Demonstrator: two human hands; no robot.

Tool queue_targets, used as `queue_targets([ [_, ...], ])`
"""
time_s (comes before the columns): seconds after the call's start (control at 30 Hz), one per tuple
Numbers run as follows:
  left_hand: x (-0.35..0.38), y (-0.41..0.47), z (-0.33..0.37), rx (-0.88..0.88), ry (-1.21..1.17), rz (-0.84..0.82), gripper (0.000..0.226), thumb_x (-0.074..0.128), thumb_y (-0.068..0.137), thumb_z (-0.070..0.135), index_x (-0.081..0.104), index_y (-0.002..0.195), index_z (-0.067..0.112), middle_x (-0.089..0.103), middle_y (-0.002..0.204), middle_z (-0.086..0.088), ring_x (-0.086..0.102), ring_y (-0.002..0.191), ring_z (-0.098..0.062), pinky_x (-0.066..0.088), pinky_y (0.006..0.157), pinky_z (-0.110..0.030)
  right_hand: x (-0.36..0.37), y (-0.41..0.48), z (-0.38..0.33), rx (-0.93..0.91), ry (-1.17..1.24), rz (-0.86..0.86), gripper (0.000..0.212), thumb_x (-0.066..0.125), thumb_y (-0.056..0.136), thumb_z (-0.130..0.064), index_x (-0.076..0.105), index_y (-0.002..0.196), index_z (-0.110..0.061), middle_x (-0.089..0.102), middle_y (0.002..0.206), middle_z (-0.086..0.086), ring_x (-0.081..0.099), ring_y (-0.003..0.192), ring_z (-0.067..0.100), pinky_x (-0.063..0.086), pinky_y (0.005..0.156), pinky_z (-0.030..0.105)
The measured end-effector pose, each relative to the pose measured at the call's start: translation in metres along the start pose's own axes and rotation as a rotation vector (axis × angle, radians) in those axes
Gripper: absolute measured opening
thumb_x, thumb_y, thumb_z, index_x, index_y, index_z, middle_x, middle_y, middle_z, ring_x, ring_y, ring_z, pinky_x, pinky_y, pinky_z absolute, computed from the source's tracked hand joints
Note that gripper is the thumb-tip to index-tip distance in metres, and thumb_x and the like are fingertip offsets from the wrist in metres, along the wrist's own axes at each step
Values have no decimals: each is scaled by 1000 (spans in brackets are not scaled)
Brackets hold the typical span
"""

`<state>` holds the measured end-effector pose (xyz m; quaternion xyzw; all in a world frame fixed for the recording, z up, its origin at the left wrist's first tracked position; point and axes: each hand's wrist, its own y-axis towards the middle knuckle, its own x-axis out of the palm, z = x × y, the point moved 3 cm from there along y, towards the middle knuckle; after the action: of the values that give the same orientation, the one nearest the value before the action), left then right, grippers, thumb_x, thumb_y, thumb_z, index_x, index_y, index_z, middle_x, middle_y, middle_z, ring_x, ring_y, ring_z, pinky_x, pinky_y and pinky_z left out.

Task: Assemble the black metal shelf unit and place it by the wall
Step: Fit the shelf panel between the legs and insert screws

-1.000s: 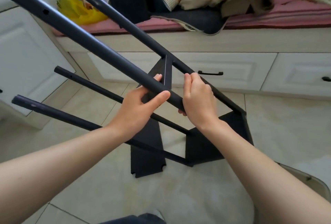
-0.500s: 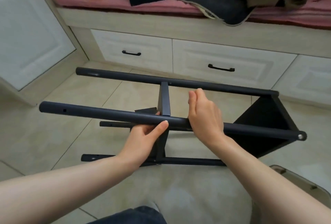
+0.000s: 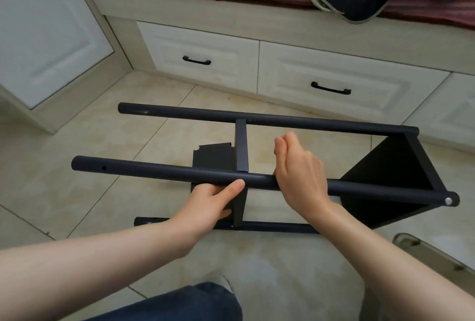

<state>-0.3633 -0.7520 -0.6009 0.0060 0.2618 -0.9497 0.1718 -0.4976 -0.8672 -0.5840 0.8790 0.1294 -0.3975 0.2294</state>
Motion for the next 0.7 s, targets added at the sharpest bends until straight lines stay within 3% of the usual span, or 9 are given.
queue_targets([
  [0.1, -1, -3, 0, -14, 115, -2, 15, 59, 97, 42, 69, 94, 30, 74, 101, 17, 67, 103, 0, 56, 97, -32, 0, -5, 0, -3, -7, -7, 52, 6, 95, -54, 44, 93, -18, 53, 58, 2, 53, 50, 29, 46, 54, 49],
  [0.23, -4, -6, 11, -63, 520, -47, 48, 52, 100, 50, 74, 91, 9, 76, 92, 1, 76, 73, -15, 62, 79, -39, 1, -15, 1, -9, -26, -33, 51, 4, 94, -54, 41, 91, -18, 54, 56, 3, 52, 50, 31, 43, 52, 45],
  [0.3, -6, -9, 23, 40, 823, -39, 53, 51, 99, 53, 75, 78, 11, 76, 77, 3, 73, 59, -12, 61, 66, -33, 1, -21, 3, -17, -24, -33, 50, 5, 94, -54, 41, 90, -19, 50, 54, 1, 50, 47, 28, 41, 49, 43],
  [0.37, -6, -14, 38, 156, 1139, 21, 56, 51, 96, 61, 71, 66, 18, 72, 63, 5, 69, 54, -9, 58, 69, -29, 0, -24, 4, -24, -22, -35, 47, 6, 94, -52, 39, 89, -20, 46, 52, -2, 48, 45, 25, 36, 47, 39],
  [0.47, -7, -13, 62, 268, 1439, 120, 57, 57, 83, 75, 57, 68, 21, 63, 66, 6, 62, 68, -18, 51, 66, -30, 0, -26, 5, -44, -19, -46, 45, 8, 96, -50, 40, 90, -19, 48, 52, -2, 48, 44, 24, 38, 45, 40],
  [0.57, -12, -4, 69, 280, 1453, 125, 61, 68, 67, 80, 49, 88, 26, 57, 82, 11, 55, 80, -17, 46, 67, -33, 1, -28, 8, -60, -7, -77, 41, 23, 101, -46, 48, 91, -15, 54, 54, 1, 52, 46, 27, 46, 49, 46],
  [0.63, -16, 7, 62, 221, 1250, 50, 83, 81, 60, 72, 48, 122, 27, 58, 110, 10, 57, 102, -15, 51, 85, -34, -1, -29, 10, -79, -21, -92, 33, 39, 103, -39, 54, 90, -13, 55, 54, 1, 54, 49, 29, 48, 52, 45],
  [0.7, -18, 18, 53, 196, 1034, -80, 120, 90, 58, 57, 26, 154, 24, 47, 145, 4, 47, 133, -15, 43, 108, -34, -2, -29, 12, -88, -40, -125, 31, 46, 101, -40, 57, 89, -14, 57, 57, 0, 55, 54, 30, 49, 56, 44],
])
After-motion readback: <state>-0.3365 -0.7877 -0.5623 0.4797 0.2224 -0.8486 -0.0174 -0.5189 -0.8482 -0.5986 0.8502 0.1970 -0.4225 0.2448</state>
